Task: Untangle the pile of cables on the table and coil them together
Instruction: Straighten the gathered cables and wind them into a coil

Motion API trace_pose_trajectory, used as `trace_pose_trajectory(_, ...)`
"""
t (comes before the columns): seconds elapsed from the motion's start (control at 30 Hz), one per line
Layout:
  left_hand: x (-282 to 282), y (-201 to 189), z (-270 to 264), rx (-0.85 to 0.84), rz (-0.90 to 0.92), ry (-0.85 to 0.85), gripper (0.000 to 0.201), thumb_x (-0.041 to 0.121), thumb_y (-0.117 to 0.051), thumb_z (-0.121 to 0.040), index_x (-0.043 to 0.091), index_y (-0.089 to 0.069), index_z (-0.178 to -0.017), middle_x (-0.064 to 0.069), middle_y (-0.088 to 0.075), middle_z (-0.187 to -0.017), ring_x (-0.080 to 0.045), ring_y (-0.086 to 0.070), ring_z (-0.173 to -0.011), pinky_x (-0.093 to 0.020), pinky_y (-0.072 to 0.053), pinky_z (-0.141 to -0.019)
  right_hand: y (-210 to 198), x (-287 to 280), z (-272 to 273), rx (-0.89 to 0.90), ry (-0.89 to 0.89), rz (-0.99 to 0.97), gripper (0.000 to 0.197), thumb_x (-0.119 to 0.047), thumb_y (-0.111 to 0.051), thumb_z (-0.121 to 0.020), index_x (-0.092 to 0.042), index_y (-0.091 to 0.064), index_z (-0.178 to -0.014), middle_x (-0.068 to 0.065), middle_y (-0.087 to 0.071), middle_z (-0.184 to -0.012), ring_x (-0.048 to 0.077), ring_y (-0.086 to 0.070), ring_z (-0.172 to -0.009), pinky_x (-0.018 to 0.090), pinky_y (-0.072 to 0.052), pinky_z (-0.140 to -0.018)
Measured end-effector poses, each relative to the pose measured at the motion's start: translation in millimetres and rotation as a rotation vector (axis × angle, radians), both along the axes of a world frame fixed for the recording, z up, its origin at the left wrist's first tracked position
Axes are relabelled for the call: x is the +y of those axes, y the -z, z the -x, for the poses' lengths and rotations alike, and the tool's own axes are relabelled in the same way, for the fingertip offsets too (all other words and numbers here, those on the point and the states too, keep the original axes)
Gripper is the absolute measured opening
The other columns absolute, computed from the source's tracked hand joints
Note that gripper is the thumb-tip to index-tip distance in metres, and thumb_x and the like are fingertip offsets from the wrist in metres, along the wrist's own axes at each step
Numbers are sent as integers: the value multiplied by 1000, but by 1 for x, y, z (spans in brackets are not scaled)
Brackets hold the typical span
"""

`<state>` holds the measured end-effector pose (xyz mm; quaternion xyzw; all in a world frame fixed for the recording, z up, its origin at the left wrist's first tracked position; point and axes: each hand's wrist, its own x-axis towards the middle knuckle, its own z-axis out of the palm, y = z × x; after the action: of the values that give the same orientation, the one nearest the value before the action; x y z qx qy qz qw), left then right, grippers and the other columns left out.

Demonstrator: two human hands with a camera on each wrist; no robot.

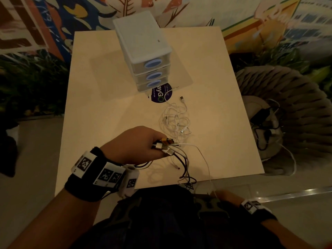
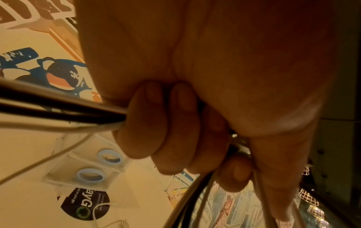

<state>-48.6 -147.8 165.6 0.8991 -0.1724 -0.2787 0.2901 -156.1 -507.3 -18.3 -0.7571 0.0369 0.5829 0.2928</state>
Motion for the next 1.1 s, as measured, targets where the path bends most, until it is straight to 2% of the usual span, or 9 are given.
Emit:
trace_pose_trajectory(0.2, -3, -11, -2, -9, -18, -8, 27, 53, -68, -91, 54, -52, -69, 27, -61, -65, 4, -56, -67, -23, -35, -58, 3, -12, 16, -64, -193, 249, 34, -45, -66, -93, -26, -67, -121, -3, -67, -121, 11, -64, -110, 26, -44, -106)
trace_pose_trajectory(0.27, -4, -12, -1, -8, -6, 5, 28, 53, -68, -91, 57, -51, -69, 34, -59, -66, 5, -57, -67, -23, -35, -59, 8, -24, 11, -131, -165, 179, 76, -88, -59, -59, -37, -62, -115, -19, -63, -111, -7, -58, -89, 23, -48, -99)
trace_pose_trajectory(0.3, -5, -13, 0, -9, -1, 15, 27, 54, -68, -91, 56, -52, -69, 35, -58, -66, 6, -56, -67, -23, -35, -59, 19, -37, 5, -163, -263, 134, 121, -98, -19, -20, -39, -60, -118, -22, -59, -112, -7, -56, -89, 21, -47, -97)
trace_pose_trajectory(0.33, -6, -14, 0, -8, 2, 21, 27, 55, -67, -91, 56, -52, -68, 36, -57, -65, 8, -55, -66, -24, -35, -59, -4, -28, -8, -159, -333, 141, 97, -101, -49, -50, -38, -61, -123, -21, -60, -117, -3, -58, -96, 22, -46, -97)
trace_pose_trajectory(0.37, -6, -15, 1, -10, -1, 28, 28, 55, -67, -91, 57, -52, -67, 37, -57, -65, 9, -54, -65, -24, -34, -59, -27, -17, -22, -195, -413, 164, 52, -54, -69, -76, -36, -63, -124, -17, -64, -121, 3, -60, -102, 24, -46, -95)
trace_pose_trajectory(0.43, -7, -19, 2, -22, -17, 53, 30, 57, -66, -90, 64, -52, -65, 40, -55, -65, 11, -53, -66, -24, -33, -58, -64, -5, -54, -421, -410, 229, 41, -65, -64, -84, -38, -65, -116, -12, -70, -110, 5, -64, -97, 24, -49, -85)
trace_pose_trajectory(0.67, -15, -28, -6, -92, -44, 109, 22, 56, -67, -90, 55, -54, -73, 25, -55, -60, 6, -53, -62, -24, -37, -57, -193, 91, -126, -730, -125, -482, 85, -60, -83, -69, -44, -44, -144, -21, -61, -131, 0, -56, -124, 22, -43, -103)
trace_pose_trajectory(0.87, -9, -28, -17, -66, -105, 102, 20, 51, -72, -85, 35, -73, -97, 11, -67, -74, -4, -59, -66, -29, -48, -64, -164, 140, -130, -472, -270, -467, 8, -40, -68, -94, -32, -71, -95, -5, -72, -87, 15, -67, -79, 34, -53, -73)
trace_pose_trajectory(1.1, 13, -39, -23, -67, 90, -107, 25, 47, -75, -87, 39, -70, -111, 17, -72, -101, 10, -60, -78, -5, -41, -66, -137, 90, -118, -395, 20, -534, 55, -68, -63, -84, -17, -58, -62, 6, -48, -60, 18, -46, -58, 35, -39, -64)
